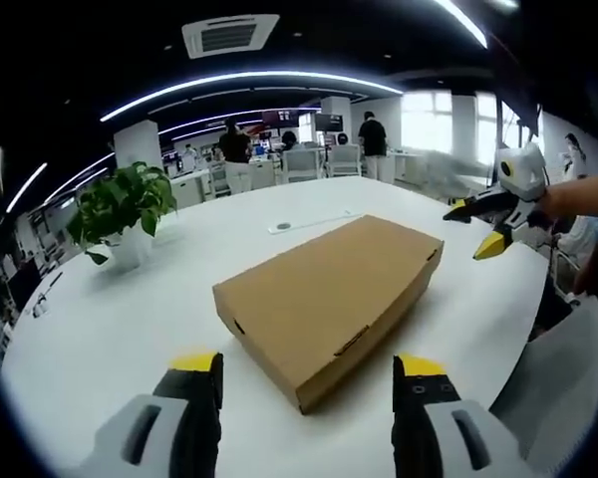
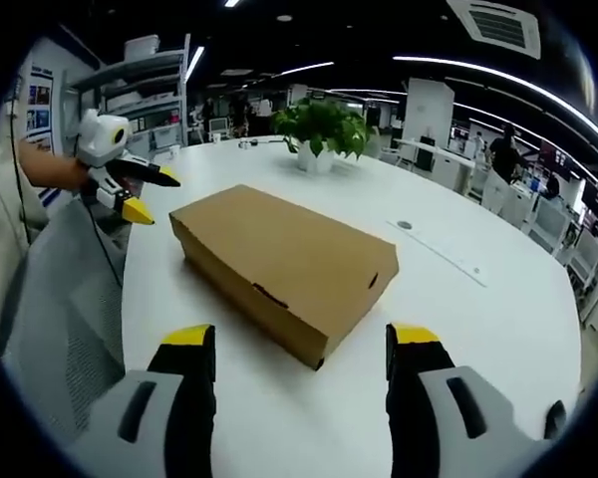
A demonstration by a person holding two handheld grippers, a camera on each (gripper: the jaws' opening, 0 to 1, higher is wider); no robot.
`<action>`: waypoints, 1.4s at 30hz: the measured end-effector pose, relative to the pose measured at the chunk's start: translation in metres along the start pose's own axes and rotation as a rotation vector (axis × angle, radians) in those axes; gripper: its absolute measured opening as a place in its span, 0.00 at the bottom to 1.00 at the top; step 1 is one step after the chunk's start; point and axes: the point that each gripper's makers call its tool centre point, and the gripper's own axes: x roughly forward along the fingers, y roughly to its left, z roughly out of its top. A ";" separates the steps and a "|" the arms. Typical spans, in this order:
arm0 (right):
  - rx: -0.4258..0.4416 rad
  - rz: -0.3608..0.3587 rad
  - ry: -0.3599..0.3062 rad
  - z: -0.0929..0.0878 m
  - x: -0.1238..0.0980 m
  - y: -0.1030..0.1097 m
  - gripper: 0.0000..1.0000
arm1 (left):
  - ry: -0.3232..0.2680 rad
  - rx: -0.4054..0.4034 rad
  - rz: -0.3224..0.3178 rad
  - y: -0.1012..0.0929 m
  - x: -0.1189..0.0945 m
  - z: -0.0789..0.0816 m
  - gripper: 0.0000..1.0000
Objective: Operate the shoe box by opening the lid, removing the specified soft item, and placing it in the target area until the item is outside and the box remains undamaged.
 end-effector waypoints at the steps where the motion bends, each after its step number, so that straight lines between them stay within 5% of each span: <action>1: -0.001 0.005 0.010 -0.002 0.003 0.000 0.63 | 0.005 -0.006 0.004 0.000 0.002 -0.002 0.68; 20: 0.002 -0.005 0.088 -0.018 0.043 -0.005 0.47 | 0.054 -0.020 0.053 -0.005 0.033 -0.016 0.60; 31: -0.008 -0.027 0.114 -0.019 0.049 -0.009 0.40 | 0.080 0.004 0.099 0.000 0.038 -0.020 0.50; 42: 0.027 -0.044 0.114 -0.020 0.049 -0.008 0.39 | 0.103 -0.011 0.100 0.000 0.041 -0.021 0.51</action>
